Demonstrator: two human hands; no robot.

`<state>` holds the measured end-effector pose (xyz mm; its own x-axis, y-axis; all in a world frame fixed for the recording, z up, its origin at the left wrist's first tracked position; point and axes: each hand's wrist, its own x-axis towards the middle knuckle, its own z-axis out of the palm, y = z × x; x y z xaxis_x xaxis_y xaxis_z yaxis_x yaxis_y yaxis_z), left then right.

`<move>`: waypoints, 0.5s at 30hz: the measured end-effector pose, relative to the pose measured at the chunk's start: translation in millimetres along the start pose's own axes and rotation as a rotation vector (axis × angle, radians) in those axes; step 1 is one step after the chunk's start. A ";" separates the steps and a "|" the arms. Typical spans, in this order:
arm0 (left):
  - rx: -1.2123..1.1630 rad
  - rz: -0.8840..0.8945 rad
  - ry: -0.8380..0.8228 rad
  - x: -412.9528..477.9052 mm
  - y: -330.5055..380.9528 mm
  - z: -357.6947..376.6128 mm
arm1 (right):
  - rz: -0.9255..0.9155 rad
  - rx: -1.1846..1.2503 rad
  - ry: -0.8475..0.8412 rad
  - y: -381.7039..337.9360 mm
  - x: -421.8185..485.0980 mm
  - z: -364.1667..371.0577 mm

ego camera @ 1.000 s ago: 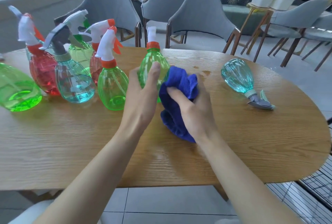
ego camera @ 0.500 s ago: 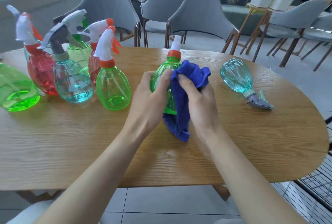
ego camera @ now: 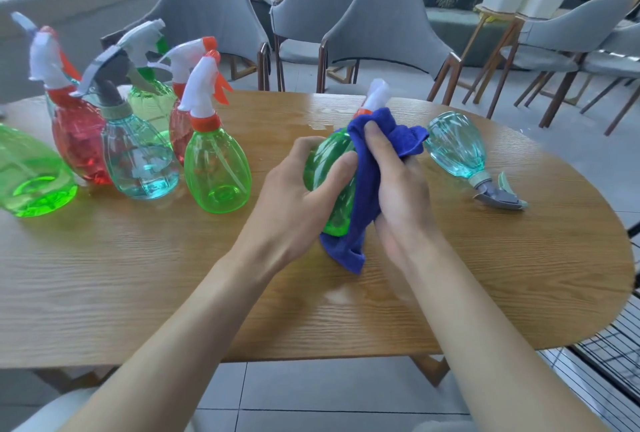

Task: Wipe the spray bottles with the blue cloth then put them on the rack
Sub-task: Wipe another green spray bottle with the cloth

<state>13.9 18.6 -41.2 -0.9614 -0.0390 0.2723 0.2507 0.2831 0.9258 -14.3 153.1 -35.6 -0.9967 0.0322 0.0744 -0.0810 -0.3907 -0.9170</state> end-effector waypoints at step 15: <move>0.086 0.042 -0.058 -0.9 3.7 -0.9 | 0.015 -0.030 0.058 -2.4 1.5 -0.3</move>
<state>15.7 18.8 -37.8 -0.9558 0.0291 0.2927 0.2828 0.3645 0.8872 -15.6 154.4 -33.4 -0.9960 0.0803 0.0389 -0.0656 -0.3639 -0.9291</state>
